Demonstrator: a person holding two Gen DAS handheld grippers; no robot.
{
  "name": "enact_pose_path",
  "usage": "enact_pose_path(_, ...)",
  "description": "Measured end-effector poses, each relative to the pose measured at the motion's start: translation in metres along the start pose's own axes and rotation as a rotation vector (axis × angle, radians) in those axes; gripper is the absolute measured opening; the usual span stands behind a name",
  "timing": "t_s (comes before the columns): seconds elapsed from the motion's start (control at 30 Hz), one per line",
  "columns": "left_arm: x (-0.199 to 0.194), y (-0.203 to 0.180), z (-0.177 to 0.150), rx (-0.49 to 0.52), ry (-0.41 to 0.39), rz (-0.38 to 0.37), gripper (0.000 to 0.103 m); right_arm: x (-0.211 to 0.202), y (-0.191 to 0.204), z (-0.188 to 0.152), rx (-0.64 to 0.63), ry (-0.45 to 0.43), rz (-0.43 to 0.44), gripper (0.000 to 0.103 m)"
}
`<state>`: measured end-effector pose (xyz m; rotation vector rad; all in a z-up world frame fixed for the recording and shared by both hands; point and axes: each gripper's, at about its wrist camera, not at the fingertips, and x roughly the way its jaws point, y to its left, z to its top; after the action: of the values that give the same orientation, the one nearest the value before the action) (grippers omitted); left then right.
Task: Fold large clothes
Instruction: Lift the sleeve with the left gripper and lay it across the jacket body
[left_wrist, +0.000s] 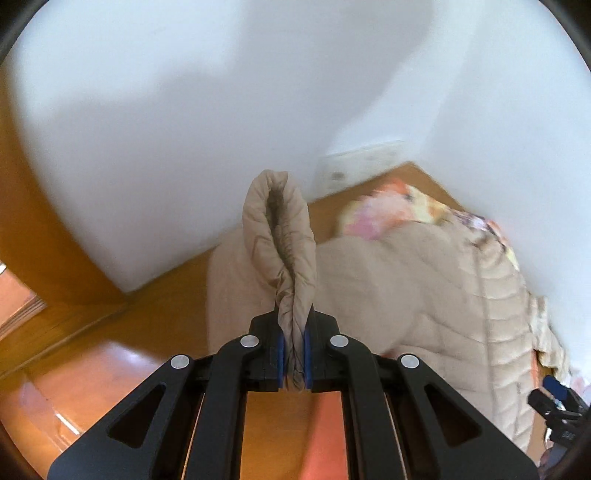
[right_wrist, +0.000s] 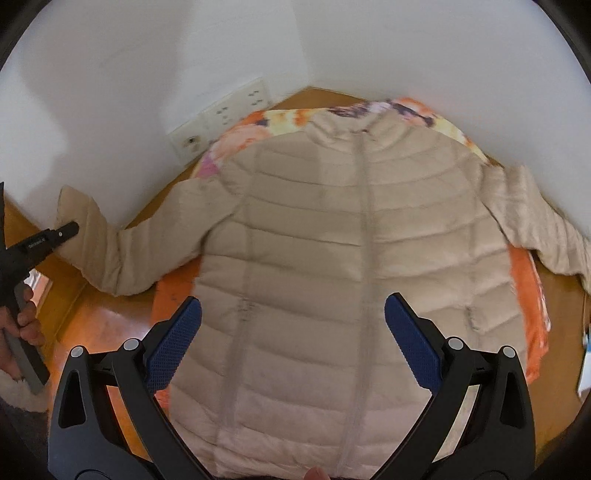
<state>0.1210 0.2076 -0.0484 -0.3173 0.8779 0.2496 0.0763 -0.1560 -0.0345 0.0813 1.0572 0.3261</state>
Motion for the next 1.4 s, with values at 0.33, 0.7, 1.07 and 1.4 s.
enact_pose_path(0.33,0.011,-0.132,0.018,0.096,-0.004,-0.17,0.008,0.003,-0.085,0.004,0.055,0.038,-0.014,0.099)
enact_pose_path(0.7,0.014,-0.285,0.034,0.279,-0.014,-0.309,0.008,-0.004,-0.167,0.001,0.177,0.023,-0.013,0.099)
enact_pose_path(1.07,0.042,-0.399,-0.01,0.41,0.071,-0.416,0.009,-0.021,-0.246,-0.01,0.271,0.019,-0.064,0.099)
enact_pose_path(1.4,0.08,-0.429,-0.051,0.445,0.138,-0.351,0.013,-0.022,-0.285,-0.017,0.278,0.038,-0.071,0.099)
